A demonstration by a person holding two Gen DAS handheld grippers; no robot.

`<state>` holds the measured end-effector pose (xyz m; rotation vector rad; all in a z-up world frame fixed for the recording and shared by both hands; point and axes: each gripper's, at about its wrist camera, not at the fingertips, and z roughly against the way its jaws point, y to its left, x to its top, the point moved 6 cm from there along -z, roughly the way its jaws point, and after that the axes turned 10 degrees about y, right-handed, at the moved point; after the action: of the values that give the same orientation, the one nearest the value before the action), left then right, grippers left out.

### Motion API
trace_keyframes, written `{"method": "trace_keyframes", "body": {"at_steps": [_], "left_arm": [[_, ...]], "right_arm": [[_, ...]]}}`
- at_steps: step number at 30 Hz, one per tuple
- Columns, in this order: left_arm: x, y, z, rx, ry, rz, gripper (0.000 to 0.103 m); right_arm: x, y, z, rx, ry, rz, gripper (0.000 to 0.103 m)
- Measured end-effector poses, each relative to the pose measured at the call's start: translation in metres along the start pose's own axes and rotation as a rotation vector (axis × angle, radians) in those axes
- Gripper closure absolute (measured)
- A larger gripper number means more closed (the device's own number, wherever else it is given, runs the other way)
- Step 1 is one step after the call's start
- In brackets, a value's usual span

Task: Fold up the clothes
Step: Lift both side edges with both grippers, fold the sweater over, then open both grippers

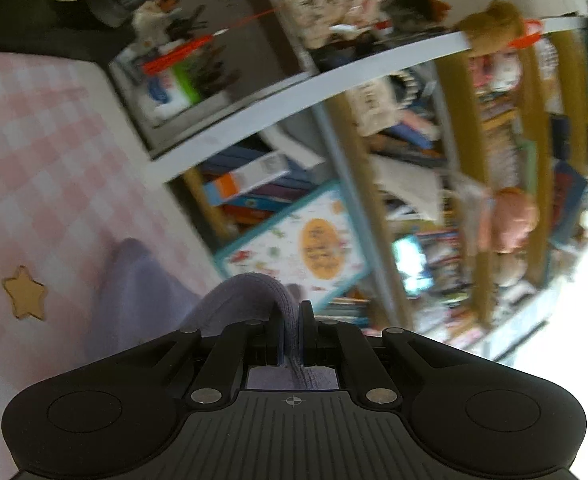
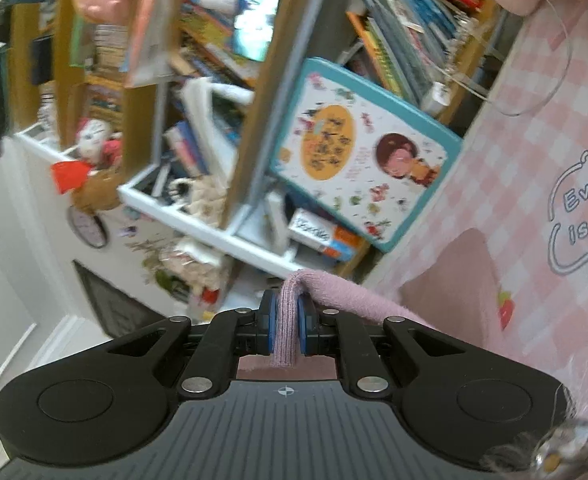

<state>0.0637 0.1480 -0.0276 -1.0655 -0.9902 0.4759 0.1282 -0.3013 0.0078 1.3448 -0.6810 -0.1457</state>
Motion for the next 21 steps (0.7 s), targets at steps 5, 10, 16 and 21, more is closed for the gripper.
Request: {"method": "trace_keyframes", "body": {"at_steps": [5, 10, 16, 21], "left_arm": [[0.003, 0.027, -0.017, 0.121, 0.032, 0.02, 0.097], [0.004, 0.038, -0.029, 0.213, 0.073, -0.002, 0.091], [0.009, 0.032, -0.016, 0.269, 0.061, -0.048, 0.054], [0.011, 0.006, 0.002, 0.324, 0.039, -0.252, 0.055]], "right_arm": [[0.007, -0.038, -0.026, -0.086, 0.015, -0.062, 0.093], [0.008, -0.065, -0.042, -0.136, 0.03, -0.099, 0.091], [0.009, -0.075, -0.041, -0.19, 0.027, -0.092, 0.07], [0.016, -0.057, -0.015, -0.242, -0.024, 0.048, 0.061]]}}
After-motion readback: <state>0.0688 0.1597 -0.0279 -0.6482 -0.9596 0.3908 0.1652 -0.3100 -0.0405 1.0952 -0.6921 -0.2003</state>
